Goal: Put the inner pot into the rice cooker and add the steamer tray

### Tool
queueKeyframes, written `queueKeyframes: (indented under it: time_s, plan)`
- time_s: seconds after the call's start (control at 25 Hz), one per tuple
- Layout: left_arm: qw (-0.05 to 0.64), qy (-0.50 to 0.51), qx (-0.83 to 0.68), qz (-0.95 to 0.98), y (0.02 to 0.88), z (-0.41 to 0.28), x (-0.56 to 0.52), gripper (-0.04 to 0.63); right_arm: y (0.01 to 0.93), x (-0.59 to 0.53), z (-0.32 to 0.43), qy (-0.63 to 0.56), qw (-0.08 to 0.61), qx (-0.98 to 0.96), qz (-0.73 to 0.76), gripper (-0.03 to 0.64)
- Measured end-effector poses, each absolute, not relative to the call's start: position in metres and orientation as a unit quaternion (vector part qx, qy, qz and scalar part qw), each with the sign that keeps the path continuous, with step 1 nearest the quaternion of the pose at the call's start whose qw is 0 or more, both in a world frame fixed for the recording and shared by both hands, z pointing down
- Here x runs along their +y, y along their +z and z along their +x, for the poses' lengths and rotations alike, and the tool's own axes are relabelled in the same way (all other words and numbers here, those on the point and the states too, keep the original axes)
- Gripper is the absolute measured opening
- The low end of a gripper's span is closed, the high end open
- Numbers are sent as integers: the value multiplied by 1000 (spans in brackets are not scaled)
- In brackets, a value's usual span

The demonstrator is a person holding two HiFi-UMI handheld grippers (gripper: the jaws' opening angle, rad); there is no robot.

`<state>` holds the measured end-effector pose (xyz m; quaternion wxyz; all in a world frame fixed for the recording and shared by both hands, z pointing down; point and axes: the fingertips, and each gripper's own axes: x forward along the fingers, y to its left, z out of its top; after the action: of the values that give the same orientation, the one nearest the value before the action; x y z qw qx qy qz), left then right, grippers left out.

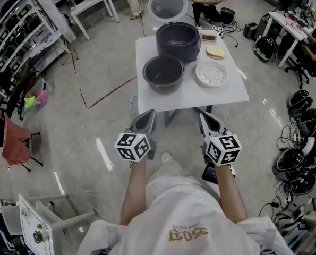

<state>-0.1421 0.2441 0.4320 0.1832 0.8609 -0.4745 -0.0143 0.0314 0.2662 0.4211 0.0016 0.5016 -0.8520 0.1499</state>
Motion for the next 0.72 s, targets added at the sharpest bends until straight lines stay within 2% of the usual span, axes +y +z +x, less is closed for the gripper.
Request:
queueKeyframes:
  time_s: [0.36,0.44,0.52,0.6,0.64,0.72]
  plan:
    - [172,-22,-487,856,433,-145,248,18,426,271,35,161,-5,-853,496,12]
    - [180,-20,-485,855,436,-142,250,37,423,274,36,173,-30,-858,484,12]
    - [199,-27,-468,861,438,-136,253,87,418,278,35,202,-75,-866,451,16]
    - [219,-36,-449,865,439,-132,255,237,418,279,32,225,-91,-871,427,186]
    - [226,-39,-447,864,440,-132,255,278,419,278,33,227,-88,-871,427,192]
    - [231,-43,-456,858,439,-136,254,288,423,275,37,227,-82,-866,437,198]
